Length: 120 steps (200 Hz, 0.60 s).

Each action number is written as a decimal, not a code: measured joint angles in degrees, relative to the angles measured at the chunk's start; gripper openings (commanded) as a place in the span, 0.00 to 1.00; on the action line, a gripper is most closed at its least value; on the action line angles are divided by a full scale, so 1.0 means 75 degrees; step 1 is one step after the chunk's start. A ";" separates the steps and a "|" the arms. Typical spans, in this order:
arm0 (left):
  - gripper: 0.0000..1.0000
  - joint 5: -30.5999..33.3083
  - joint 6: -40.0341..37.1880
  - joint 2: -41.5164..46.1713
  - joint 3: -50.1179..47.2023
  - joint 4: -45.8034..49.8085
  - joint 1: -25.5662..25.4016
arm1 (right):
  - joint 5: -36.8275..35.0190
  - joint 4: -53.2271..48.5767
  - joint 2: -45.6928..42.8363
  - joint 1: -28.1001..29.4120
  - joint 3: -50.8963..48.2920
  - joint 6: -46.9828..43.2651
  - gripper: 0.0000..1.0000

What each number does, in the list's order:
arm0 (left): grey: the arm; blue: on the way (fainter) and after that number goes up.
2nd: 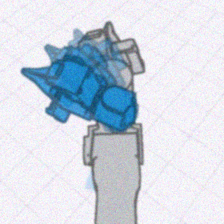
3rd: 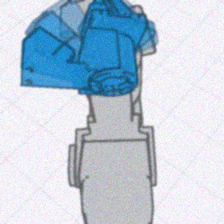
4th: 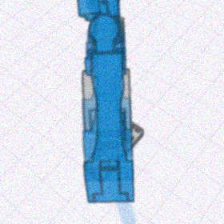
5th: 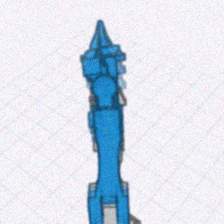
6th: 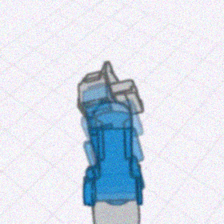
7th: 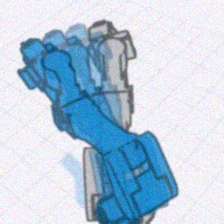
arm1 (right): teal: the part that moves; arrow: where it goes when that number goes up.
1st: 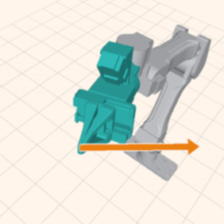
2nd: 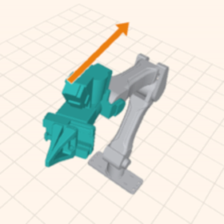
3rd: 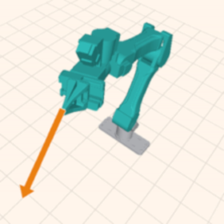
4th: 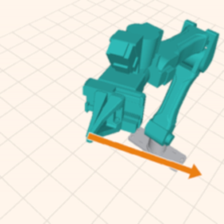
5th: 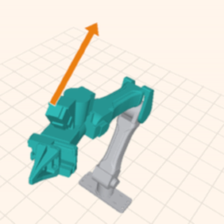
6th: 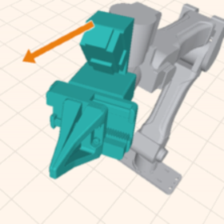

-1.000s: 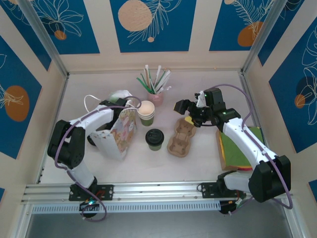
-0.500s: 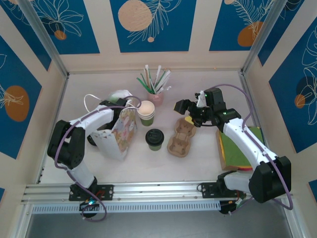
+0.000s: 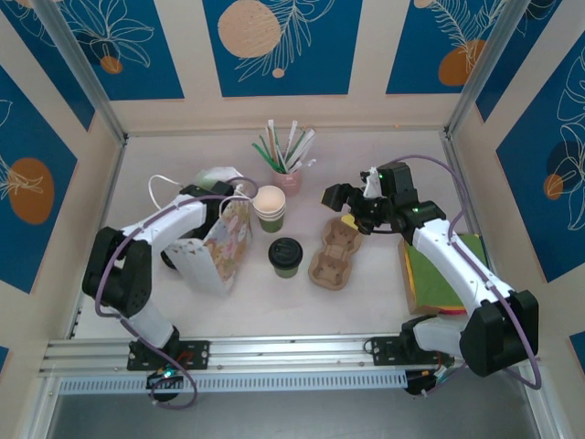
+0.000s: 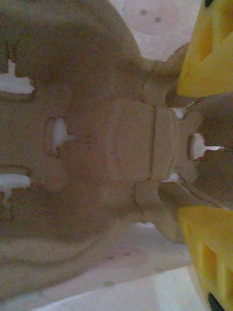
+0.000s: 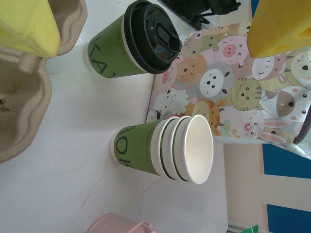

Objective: Pack the takeout coffee

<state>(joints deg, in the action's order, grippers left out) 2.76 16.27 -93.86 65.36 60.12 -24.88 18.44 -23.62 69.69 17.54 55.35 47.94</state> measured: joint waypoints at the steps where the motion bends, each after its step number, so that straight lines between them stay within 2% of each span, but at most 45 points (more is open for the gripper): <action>1: 0.61 0.0000 -0.0003 0.0006 0.0000 0.0012 0.0000 | -0.0003 0.0000 -0.0003 0.0000 0.0000 0.0000 0.99; 120: 0.63 0.0184 0.0411 0.0903 0.0463 0.0571 0.0000 | -0.0029 -0.0026 -0.0073 0.0044 -0.0085 0.0023 0.99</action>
<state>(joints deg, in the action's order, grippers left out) 4.14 19.35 -87.09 68.84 64.40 -24.88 18.22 -23.81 69.14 17.87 54.72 48.12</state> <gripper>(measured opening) 0.632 0.988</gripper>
